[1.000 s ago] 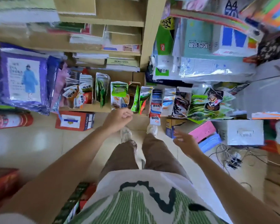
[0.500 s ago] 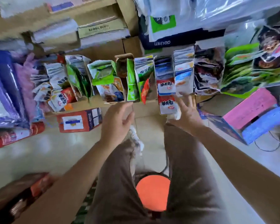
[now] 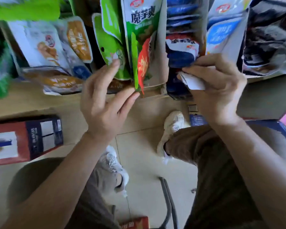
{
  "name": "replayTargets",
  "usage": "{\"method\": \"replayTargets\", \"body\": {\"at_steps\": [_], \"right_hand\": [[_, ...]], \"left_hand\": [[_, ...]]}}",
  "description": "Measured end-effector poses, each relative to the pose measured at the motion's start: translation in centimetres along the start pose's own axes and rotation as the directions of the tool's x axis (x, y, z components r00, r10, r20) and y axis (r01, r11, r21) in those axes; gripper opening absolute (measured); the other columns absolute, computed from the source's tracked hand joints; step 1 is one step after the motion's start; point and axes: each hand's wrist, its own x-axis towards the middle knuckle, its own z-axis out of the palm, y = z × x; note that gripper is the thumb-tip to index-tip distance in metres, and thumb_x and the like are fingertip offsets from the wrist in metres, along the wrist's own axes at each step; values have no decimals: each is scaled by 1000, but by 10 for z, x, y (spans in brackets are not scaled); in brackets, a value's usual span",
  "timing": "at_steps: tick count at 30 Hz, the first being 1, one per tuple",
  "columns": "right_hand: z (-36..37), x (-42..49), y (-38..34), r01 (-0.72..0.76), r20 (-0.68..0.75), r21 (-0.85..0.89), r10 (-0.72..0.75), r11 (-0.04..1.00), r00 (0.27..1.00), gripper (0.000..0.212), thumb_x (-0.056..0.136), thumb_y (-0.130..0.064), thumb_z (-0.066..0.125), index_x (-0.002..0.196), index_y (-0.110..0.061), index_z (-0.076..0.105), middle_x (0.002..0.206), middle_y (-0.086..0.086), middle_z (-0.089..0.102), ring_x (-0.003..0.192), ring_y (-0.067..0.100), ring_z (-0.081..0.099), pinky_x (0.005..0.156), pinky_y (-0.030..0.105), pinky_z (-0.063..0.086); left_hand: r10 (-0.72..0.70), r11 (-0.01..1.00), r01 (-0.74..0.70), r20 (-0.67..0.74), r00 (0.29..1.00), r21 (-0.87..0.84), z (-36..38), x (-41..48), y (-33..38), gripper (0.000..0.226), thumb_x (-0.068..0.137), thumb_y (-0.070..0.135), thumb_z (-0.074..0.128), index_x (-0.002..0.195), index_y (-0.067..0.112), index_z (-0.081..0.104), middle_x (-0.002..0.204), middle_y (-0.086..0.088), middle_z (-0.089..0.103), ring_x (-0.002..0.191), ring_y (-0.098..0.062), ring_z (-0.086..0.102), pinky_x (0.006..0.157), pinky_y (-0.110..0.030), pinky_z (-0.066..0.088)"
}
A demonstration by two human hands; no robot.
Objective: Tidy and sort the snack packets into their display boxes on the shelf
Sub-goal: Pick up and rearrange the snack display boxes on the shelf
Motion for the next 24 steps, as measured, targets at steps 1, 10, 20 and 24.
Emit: {"method": "replayTargets", "body": {"at_steps": [1,10,20,24], "right_hand": [[1,-5,-1,-14,0,13,14,1000,1000,13,88,-16,78,93,-3,79,90,15,71,80,31,68,69,43,54],[-16,-12,-9,-117,212,-11,117,993,970,29,83,-33,77,106,-15,78,105,-9,66,93,4,63,81,30,55],[-45,-67,4,-47,376,-103,83,994,923,76,81,-38,80,148,-23,46,152,0,44,139,21,38,116,34,29],[-59,-84,21,-158,223,-181,197,971,955,77,80,-37,80,147,-22,44,143,4,49,131,28,43,111,45,38]], "left_hand": [[16,1000,-16,-40,999,-4,4,-1,0,12,82,14,86,83,3,80,126,-24,60,105,-43,64,98,-36,49],[-65,994,66,19,998,-89,-10,-6,1,12,92,18,74,102,10,76,145,-13,52,105,-18,58,79,-36,56],[-71,996,86,303,950,-37,-28,-26,13,60,86,22,76,142,21,56,169,4,5,143,-21,39,110,-35,43],[-91,996,94,385,918,11,-36,-22,16,70,86,25,77,149,28,47,168,14,-8,148,-24,34,104,-37,48]]}}
